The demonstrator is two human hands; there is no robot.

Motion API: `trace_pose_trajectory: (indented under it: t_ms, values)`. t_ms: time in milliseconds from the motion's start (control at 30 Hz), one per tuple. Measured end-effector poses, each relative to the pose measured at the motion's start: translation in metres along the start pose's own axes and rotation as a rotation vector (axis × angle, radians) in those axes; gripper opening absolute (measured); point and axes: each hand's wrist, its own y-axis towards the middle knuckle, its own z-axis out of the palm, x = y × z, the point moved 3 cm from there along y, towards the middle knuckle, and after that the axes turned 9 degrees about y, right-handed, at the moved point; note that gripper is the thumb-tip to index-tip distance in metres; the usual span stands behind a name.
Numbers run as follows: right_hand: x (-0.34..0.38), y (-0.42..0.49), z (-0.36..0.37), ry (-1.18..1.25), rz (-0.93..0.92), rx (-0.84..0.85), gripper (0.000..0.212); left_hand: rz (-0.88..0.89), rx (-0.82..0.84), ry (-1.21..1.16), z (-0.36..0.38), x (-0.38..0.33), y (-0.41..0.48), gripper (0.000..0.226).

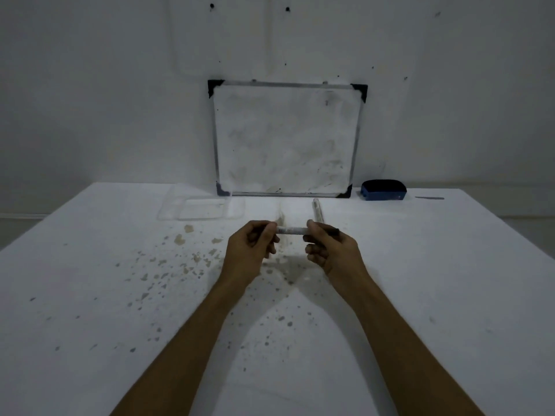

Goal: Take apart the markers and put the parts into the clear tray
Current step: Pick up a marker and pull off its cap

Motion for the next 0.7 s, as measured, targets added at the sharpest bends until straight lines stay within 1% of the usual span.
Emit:
trace_pose_trajectory:
  t_ms: [67,133,200,267,333,367,433,467,500,533,567,667,700]
  values:
    - [-0.005,0.002,0.002,0.068,0.013,0.013,0.031,-0.004,0.031,-0.012,0.007,0.000,-0.003,0.019]
    - [-0.013,0.003,0.004,-0.021,-0.004,0.033,0.027,-0.002,0.084,-0.005,0.015,0.002,-0.008,0.017]
    - [-0.020,0.004,0.003,-0.102,-0.013,-0.016,0.033,0.029,0.141,0.081,0.022,0.005,-0.013,0.017]
    - [-0.023,0.006,0.001,-0.155,0.002,-0.078,0.039,0.131,0.183,0.308,0.027,0.008,-0.017,0.018]
    - [-0.024,0.006,-0.001,-0.219,0.029,-0.121,0.041,0.298,0.187,0.588,0.030,0.009,-0.018,0.019]
    - [-0.024,0.006,-0.001,-0.233,0.043,-0.124,0.041,0.379,0.184,0.688,0.031,0.008,-0.018,0.021]
    - [-0.026,0.006,0.000,-0.229,0.055,-0.095,0.039,0.476,0.183,0.805,0.033,0.009,-0.017,0.026]
    - [-0.027,0.007,0.000,-0.213,0.043,-0.076,0.038,0.475,0.188,0.826,0.034,0.011,-0.016,0.029]
    - [-0.027,0.008,0.001,-0.194,0.018,-0.060,0.036,0.433,0.199,0.803,0.036,0.012,-0.016,0.033]
    - [-0.027,0.009,0.002,-0.182,-0.015,-0.044,0.034,0.353,0.208,0.726,0.037,0.011,-0.017,0.037]
    - [-0.026,0.009,0.004,-0.178,-0.053,-0.022,0.033,0.238,0.218,0.596,0.039,0.009,-0.017,0.041]
    - [-0.022,0.008,0.008,-0.203,-0.171,0.022,0.030,-0.167,0.285,0.091,0.043,0.004,-0.016,0.056]
    - [-0.022,0.008,0.009,-0.213,-0.196,0.008,0.029,-0.238,0.317,0.011,0.043,0.003,-0.016,0.059]
